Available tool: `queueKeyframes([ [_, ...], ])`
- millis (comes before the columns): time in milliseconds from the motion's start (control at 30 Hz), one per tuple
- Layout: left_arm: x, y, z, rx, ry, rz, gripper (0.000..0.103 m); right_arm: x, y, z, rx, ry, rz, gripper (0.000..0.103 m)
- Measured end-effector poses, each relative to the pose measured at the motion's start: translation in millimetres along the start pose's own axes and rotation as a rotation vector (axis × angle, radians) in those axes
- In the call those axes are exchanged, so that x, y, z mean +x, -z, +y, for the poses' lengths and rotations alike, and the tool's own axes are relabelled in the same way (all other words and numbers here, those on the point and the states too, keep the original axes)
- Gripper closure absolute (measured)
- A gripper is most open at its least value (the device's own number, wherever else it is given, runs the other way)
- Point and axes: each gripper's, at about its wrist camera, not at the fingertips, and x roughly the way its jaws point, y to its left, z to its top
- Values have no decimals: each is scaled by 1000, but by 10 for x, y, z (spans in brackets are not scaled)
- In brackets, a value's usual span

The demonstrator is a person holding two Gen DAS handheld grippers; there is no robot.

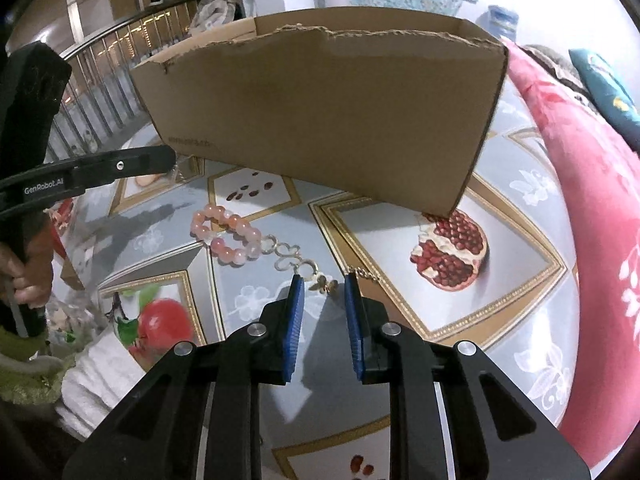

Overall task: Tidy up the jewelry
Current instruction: 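Grasp the gold chain bracelet with the right gripper and lift it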

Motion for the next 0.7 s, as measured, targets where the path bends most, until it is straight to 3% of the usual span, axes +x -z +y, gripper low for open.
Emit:
queueKeyframes([
  [167,38,-2,20,-6,5,7,103,24,-27,78,-55,29,-3,84],
  [267,43,-5,28,-6,7,8,103,19,-25,89,-63,27,-2,91],
  [700,48,5,70,-10,5,8,103,38,-11,34,-39,13,2,93],
])
